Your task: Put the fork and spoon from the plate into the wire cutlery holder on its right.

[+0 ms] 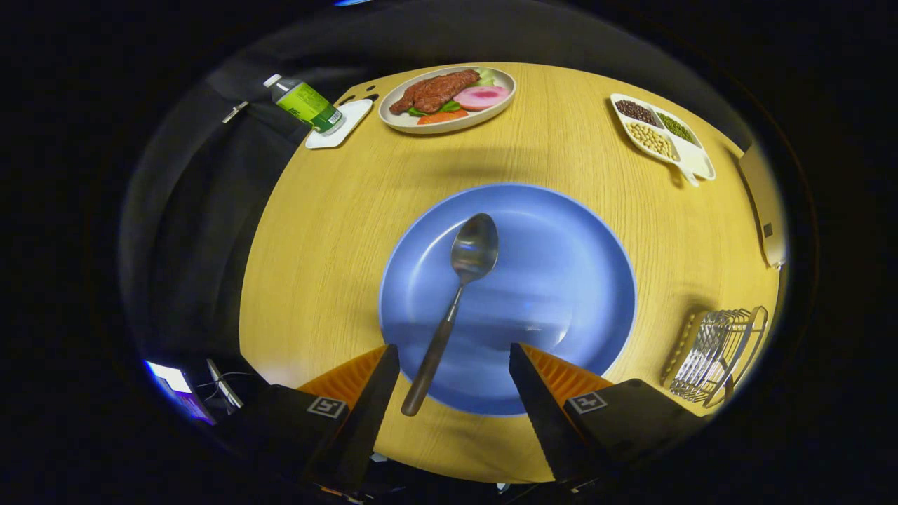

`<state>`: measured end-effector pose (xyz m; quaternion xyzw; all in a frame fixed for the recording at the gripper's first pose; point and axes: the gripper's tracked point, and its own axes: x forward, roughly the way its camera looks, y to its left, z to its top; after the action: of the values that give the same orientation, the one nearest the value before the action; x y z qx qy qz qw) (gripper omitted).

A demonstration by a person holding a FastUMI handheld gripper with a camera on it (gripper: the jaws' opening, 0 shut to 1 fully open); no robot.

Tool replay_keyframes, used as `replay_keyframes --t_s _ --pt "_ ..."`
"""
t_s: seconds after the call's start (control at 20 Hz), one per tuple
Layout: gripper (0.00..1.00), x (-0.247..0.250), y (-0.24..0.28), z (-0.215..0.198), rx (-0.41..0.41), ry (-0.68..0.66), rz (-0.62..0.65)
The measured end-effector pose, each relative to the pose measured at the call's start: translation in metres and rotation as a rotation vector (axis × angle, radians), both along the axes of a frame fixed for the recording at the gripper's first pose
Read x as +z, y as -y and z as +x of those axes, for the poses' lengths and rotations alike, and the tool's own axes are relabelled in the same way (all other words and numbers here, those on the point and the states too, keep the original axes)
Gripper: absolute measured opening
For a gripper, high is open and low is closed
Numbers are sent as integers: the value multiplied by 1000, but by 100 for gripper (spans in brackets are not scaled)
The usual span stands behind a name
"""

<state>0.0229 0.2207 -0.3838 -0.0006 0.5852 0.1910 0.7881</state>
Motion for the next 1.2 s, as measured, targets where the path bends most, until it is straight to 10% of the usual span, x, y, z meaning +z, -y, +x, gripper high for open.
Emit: replay_keyframes --t_s 0.4,0.6,1.2 --pt "61 -21 -5 -8 -18 -57 -11" --pt "21 -26 -5 -13 -24 -98 -4" --pt "9 -27 -5 -13 -32 -116 88"
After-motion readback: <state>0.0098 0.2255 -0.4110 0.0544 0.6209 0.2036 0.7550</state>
